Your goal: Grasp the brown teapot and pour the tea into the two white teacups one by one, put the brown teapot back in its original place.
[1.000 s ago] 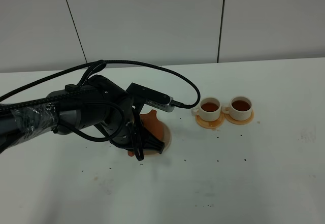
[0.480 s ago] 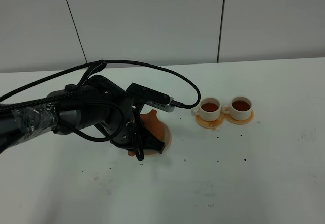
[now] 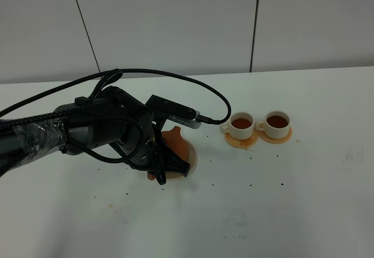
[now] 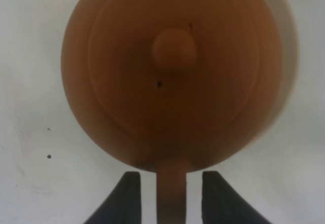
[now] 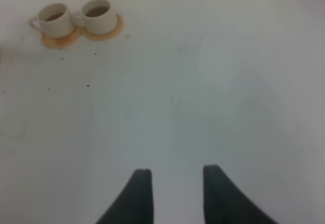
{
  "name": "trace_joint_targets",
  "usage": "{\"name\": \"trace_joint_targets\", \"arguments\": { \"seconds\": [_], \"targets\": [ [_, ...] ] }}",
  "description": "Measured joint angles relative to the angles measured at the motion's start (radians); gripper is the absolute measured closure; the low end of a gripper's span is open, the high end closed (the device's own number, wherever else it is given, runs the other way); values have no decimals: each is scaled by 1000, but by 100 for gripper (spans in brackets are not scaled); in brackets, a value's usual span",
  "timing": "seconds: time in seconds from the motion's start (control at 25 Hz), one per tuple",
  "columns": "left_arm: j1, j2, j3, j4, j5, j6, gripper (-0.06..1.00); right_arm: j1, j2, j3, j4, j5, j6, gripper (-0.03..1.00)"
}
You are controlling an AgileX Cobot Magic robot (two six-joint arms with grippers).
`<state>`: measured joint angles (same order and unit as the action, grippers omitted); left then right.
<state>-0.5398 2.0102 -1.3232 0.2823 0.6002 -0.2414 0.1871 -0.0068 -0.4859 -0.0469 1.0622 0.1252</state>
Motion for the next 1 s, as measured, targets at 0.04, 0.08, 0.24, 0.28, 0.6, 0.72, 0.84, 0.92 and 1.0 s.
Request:
{"name": "trace_joint_targets", "arguments": {
  "seconds": [0.04, 0.08, 0.24, 0.28, 0.6, 0.72, 0.84, 0.92, 1.0],
  "targets": [
    [0, 0, 0, 0, 0, 0, 58, 0, 0, 0, 0, 0, 0, 73],
    [0, 0, 0, 0, 1, 0, 58, 0, 0, 0, 0, 0, 0, 73],
    [0, 0, 0, -2, 4, 0, 57, 0, 0, 0, 0, 0, 0, 73],
    [0, 0, 0, -4, 4, 0, 57, 0, 0, 0, 0, 0, 0, 73],
    [0, -88, 0, -6, 34, 0, 57, 0, 0, 0, 0, 0, 0, 73],
    [0, -145, 0, -3, 81, 0, 57, 0, 0, 0, 0, 0, 0, 73],
    [0, -206, 0, 10, 163, 2, 57, 0, 0, 0, 0, 0, 0, 73],
    [0, -263, 0, 50, 248, 5, 58, 0, 0, 0, 0, 0, 0, 73],
    [0, -329, 0, 101, 339, 19, 59, 0, 0, 0, 0, 0, 0, 73]
  ]
}}
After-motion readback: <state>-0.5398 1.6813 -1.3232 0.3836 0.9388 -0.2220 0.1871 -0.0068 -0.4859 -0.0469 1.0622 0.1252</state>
